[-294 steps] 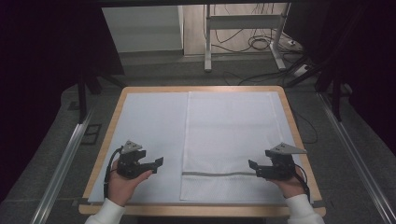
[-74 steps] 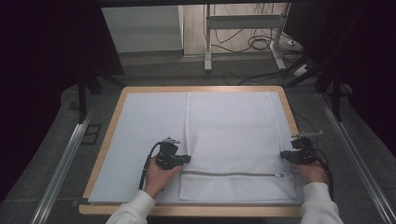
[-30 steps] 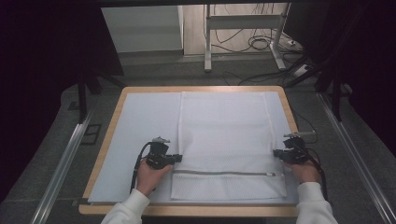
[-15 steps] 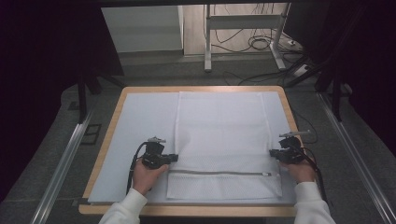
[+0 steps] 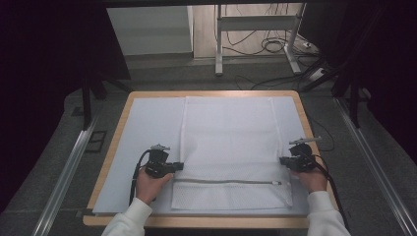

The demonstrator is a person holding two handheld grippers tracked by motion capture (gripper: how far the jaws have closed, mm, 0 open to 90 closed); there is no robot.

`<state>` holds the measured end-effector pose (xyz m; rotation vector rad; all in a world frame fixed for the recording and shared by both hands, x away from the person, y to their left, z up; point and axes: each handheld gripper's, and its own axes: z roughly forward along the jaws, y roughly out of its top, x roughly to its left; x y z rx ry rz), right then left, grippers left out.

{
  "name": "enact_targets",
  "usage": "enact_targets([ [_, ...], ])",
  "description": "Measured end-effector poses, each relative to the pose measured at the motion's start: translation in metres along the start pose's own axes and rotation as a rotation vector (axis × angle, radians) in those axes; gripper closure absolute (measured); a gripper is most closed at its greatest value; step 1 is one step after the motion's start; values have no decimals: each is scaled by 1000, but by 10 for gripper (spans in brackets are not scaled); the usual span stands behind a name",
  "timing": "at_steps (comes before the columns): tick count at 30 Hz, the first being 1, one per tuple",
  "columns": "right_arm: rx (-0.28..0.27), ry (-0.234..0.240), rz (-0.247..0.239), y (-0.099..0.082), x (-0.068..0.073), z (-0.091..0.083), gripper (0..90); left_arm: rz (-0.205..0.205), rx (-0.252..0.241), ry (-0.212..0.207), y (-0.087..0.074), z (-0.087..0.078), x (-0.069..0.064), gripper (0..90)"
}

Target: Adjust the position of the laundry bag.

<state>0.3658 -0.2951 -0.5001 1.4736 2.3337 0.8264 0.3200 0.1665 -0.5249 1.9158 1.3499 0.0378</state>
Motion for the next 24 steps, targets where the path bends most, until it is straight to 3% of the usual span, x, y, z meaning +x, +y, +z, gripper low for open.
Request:
enact_targets([
  [24,-6,49,-37,8,21,10,870,-26,-10,17,-6,-19,20,890],
])
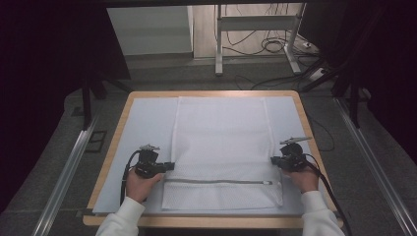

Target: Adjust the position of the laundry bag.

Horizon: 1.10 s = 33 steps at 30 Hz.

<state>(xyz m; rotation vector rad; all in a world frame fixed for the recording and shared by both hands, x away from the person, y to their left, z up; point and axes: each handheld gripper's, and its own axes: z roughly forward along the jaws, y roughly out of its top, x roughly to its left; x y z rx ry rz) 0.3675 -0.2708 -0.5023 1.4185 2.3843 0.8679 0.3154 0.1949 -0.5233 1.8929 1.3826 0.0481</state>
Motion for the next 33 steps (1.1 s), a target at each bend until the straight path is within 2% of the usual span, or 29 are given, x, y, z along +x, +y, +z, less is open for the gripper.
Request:
enact_targets([
  [6,-3,23,12,0,1,1,869,-2,0,3,0,-3,3,890],
  [33,-22,58,-21,3,17,10,868,-28,-6,22,-6,-16,19,889],
])
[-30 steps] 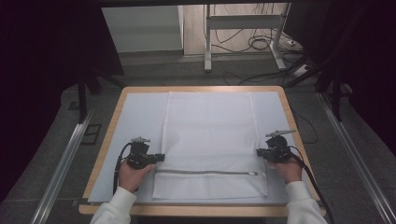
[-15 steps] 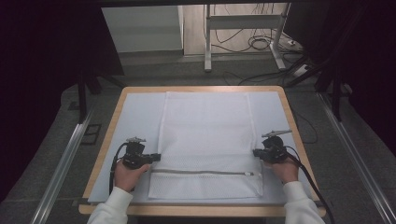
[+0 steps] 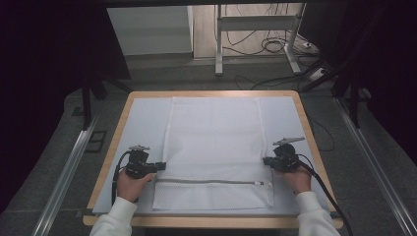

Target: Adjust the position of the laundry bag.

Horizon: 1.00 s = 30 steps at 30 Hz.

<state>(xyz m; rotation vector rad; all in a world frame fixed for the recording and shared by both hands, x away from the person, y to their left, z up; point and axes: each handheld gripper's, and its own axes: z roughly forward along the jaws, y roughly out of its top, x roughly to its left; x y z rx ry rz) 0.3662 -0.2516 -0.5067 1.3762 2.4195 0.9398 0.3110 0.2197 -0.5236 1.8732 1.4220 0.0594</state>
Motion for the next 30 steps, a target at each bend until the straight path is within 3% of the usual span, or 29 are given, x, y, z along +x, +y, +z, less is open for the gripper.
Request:
enact_targets([
  [12,-1,14,-11,0,1,0,866,0,-2,11,-1,-3,2,875],
  [14,-1,13,-12,0,1,-1,864,2,-4,20,-1,-3,2,835],
  [17,-3,11,-18,0,1,-1,844,6,-41,56,0,-6,1,692],
  [21,-17,1,-13,-1,-1,-4,647,0,-106,77,5,-15,-3,472],
  [24,-43,-4,6,-2,-4,-10,520,9,-142,80,7,-20,-8,424],
  [30,-90,-5,31,-2,-9,-19,440,32,-145,72,9,-21,-18,381],
])
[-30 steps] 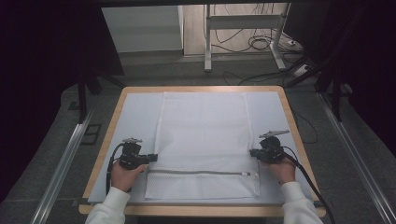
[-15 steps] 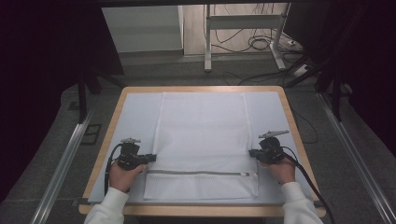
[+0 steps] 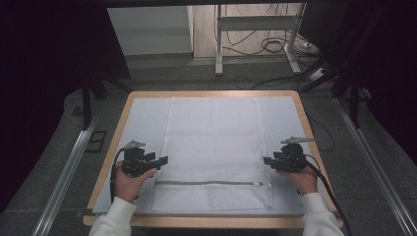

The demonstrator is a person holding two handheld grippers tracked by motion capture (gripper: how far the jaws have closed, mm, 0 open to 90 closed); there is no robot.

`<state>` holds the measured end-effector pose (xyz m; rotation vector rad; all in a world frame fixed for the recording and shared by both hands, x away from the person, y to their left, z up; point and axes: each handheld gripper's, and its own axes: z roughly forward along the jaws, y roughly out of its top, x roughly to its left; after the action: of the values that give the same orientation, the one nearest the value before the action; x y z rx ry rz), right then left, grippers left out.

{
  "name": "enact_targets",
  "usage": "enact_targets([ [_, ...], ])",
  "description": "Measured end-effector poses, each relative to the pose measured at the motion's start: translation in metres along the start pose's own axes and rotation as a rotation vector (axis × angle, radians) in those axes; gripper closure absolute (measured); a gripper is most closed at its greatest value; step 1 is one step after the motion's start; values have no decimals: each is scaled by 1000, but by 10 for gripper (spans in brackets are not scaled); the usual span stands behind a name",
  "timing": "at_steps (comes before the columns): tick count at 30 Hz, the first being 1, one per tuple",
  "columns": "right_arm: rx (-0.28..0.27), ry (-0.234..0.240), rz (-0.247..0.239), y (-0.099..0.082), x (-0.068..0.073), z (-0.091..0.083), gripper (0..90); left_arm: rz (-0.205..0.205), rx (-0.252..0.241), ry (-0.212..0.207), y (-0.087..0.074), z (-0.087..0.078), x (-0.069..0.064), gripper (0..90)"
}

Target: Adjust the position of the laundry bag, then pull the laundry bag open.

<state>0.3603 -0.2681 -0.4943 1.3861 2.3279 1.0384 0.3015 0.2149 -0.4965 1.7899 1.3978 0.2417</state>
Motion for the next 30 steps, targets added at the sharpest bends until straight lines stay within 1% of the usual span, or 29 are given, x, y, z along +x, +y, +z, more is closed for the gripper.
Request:
enact_targets([
  [4,-8,2,9,0,-2,-2,430,7,20,-8,1,1,-4,390],
  [10,-18,4,19,-1,-3,-4,409,23,23,-24,3,3,-14,389],
  [12,-21,6,11,-1,-3,-4,407,29,26,-34,3,4,-18,390],
  [17,-25,8,9,-1,-3,-5,404,47,41,-83,4,9,-32,395],
  [20,-26,9,8,0,-3,-5,401,68,52,-99,5,13,-43,392],
  [23,-28,12,4,0,-3,-5,397,82,61,-113,5,17,-52,389],
  [30,-29,16,7,0,-4,-7,389,107,79,-138,6,26,-68,379],
])
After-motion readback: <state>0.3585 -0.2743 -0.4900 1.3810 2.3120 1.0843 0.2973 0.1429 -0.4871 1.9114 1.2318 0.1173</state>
